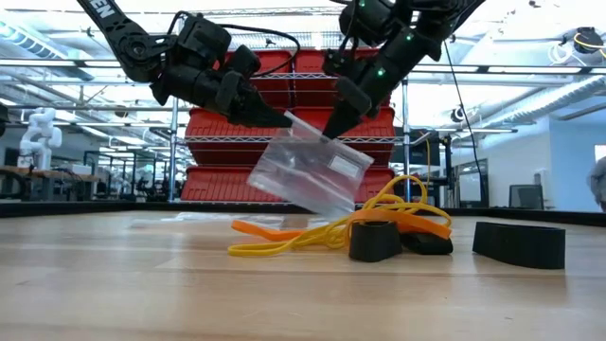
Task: Sort rubber bands
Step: Put the yellow rubber band into the zip bag
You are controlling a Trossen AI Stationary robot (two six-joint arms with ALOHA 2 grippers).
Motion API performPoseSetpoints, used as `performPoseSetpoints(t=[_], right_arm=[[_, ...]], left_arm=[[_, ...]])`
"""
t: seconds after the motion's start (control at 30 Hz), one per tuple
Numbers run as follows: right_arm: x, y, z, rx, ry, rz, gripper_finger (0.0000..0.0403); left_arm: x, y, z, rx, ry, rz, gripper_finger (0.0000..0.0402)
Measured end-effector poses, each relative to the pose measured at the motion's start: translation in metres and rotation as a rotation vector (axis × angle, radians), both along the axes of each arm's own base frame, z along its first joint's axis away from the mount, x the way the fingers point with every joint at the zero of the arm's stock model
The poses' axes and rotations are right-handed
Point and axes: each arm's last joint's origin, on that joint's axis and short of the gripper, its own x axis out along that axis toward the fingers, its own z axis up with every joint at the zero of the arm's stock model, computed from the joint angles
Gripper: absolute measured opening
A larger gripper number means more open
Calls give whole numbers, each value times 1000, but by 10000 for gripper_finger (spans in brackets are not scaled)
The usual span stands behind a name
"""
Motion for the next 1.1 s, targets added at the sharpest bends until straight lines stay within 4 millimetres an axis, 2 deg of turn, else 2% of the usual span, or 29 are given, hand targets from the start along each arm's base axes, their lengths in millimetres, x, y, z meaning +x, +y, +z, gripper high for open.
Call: performPoseSetpoints(t=[0.23,0.33,0.47,0.6,0.9,1.03,1.1], right_arm=[[14,-1,-18,96,-36,89,0],[15,-1,-24,70,-8,66,0],[4,-9,-13,-18,28,-74,0],[5,-15,-6,37,-52,-36,0],[25,-3,-38,149,-47,127,0],[19,5,-41,175,27,144,0],[12,3,-38,182,4,121,0]], left_arm=[[0,0,0,1,-2,-2,0],[0,-1,0,0,-1,-2,0],[0,-1,0,-22,1,3,0],[2,-5,0,-23,-3,-10,0],[4,-9,1,-15,-4,-6,0],[4,-9,1,-18,-3,-5,0],[4,-10,1,-34,-5,-4,0]])
